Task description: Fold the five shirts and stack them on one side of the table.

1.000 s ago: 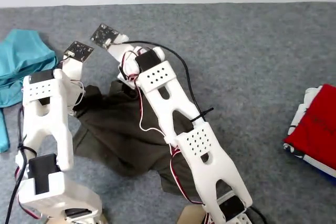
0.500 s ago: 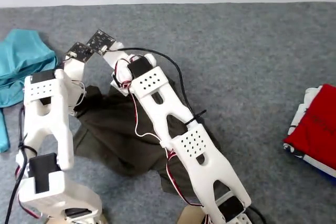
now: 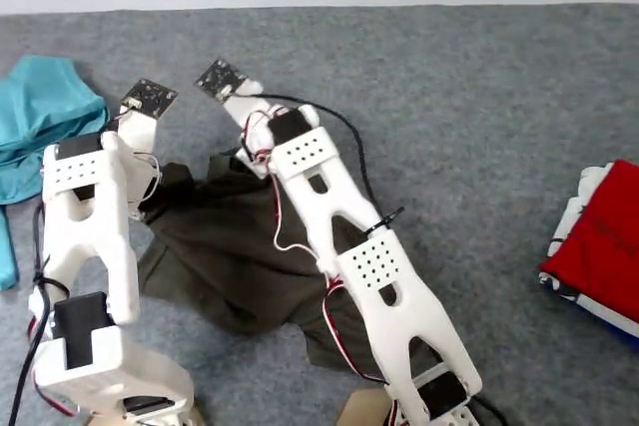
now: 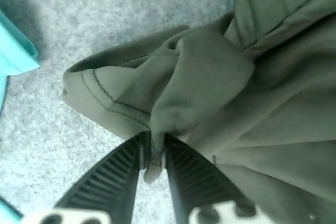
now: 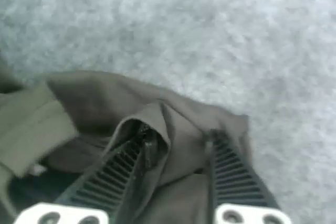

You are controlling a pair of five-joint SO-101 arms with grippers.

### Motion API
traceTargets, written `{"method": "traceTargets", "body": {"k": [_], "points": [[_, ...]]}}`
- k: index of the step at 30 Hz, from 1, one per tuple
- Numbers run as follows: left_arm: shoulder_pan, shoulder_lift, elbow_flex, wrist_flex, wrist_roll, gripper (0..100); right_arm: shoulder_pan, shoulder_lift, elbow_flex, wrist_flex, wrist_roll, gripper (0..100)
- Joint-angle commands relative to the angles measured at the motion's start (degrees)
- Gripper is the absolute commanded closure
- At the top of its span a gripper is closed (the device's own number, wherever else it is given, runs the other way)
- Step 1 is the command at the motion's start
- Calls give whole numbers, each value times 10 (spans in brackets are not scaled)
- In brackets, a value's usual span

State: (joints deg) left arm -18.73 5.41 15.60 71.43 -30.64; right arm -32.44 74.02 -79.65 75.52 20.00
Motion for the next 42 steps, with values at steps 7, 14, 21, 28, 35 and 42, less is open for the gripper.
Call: {"method": "traceTargets", "body": {"k": [7,14,21,28,35,42], "points": [[-2,-6,-1,-5,5,995,40,-46,-18,-6,47,988],[-1,-12,-3,-4,5,995,94,-93,-18,4,48,988],[4,-13,-35,18,11,995,137,-119,-18,53,74,988],[64,-12,-106,66,25,995,182,-118,-18,132,75,988],[88,-6,-104,64,25,995,179,-118,-18,182,76,957],[87,-6,-103,59,24,995,178,-137,-32,248,73,778]]}}
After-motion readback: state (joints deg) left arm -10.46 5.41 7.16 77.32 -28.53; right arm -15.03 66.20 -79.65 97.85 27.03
